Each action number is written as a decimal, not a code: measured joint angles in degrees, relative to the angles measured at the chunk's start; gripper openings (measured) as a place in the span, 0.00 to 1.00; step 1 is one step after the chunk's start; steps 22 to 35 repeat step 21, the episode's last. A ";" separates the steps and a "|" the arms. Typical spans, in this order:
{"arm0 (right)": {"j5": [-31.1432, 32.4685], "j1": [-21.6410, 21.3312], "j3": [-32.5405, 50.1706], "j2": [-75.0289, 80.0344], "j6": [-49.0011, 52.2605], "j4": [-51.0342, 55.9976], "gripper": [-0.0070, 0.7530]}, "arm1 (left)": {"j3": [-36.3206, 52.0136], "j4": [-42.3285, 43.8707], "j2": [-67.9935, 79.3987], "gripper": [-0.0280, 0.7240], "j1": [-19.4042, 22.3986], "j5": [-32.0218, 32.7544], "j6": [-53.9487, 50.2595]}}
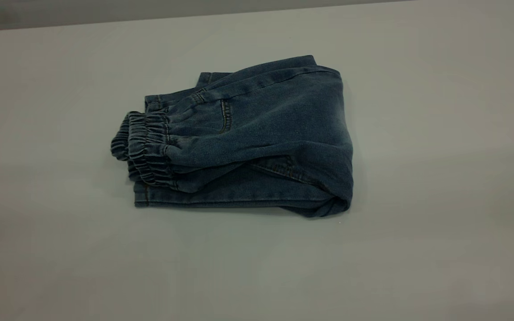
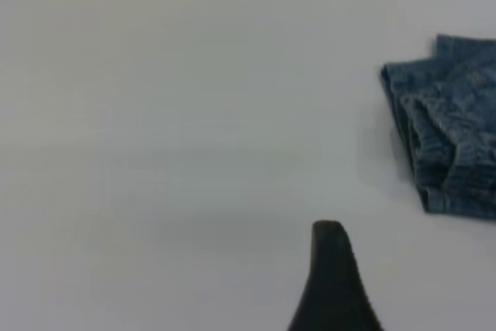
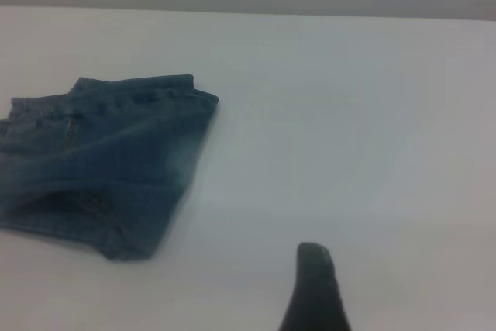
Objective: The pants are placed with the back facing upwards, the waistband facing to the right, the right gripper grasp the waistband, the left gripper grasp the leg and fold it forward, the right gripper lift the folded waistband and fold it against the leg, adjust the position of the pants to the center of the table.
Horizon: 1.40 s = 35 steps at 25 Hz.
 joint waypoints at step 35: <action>-0.11 0.00 0.00 0.00 -0.06 0.00 0.61 | -0.05 0.00 -1.90 0.64 0.05 0.07 0.04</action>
